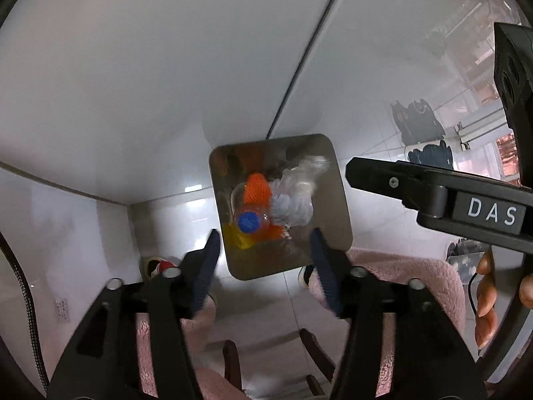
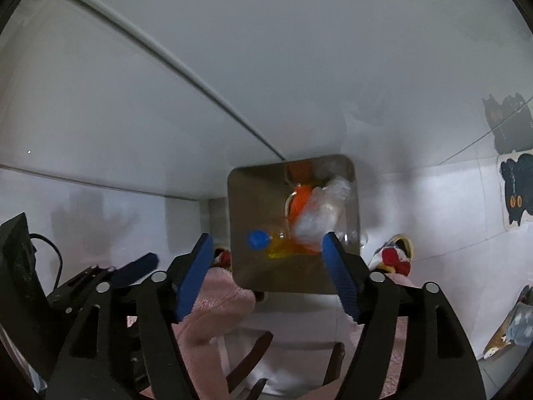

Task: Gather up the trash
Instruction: 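Open both tools to drop the bottle and foil ball into the bin, then raise both tools back toward the yellow wrapper on the counter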

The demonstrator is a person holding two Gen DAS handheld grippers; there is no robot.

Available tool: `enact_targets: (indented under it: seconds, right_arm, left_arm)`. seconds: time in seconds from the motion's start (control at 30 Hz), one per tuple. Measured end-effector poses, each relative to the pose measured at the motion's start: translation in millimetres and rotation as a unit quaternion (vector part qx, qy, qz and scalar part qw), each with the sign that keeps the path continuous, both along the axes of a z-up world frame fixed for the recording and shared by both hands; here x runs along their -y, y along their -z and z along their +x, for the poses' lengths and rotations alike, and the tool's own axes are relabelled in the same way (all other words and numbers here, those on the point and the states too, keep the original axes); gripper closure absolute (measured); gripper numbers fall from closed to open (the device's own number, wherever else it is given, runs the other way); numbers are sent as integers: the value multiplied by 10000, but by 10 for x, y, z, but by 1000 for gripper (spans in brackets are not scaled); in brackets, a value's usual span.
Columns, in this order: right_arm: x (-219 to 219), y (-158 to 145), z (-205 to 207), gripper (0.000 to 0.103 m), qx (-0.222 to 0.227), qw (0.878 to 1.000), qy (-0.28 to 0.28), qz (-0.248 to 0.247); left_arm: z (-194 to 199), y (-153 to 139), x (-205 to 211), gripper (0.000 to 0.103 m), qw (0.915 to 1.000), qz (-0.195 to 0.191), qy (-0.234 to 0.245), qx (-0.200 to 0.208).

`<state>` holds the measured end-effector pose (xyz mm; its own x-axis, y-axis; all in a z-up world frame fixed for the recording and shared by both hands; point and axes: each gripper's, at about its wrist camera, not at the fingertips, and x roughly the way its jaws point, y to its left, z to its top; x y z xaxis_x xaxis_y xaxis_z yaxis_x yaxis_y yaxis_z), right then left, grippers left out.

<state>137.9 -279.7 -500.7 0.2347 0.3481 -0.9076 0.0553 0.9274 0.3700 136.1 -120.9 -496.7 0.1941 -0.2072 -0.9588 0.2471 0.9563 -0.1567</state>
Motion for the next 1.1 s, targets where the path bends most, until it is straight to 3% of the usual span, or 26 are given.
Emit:
enact_targets:
  seconds: [0.17, 0.23, 0.47, 0.6, 0.7, 0.9, 1.1]
  right_arm:
    - [24, -187, -39, 10, 167, 9997, 15, -174]
    - [87, -208, -80, 8, 267, 9993, 32, -243]
    - [219, -532, -221, 7, 693, 9974, 177, -112]
    - [273, -966, -380, 6, 1231, 9921, 189, -146]
    - [307, -1460, -549, 6, 1880, 9814, 202, -347]
    - [363, -2392, -874, 4, 3166, 9461, 249, -634]
    - [249, -2945, -830, 4, 3821, 9205, 5, -816]
  left_arm:
    - [-61, -165, -103, 23, 9997, -54, -101, 196]
    - [-62, -247, -97, 16, 9995, -73, -135, 272]
    - [-229, -761, -217, 12, 9967, -278, -179, 742]
    - [-360, -1207, -310, 12, 9912, -363, -249, 1249]
    - [-473, -1649, -411, 12, 9831, -366, -389, 1749]
    - [-639, -2420, -554, 12, 9628, -231, -588, 2628]
    - [-599, -2921, -669, 12, 9475, -203, -757, 3099]
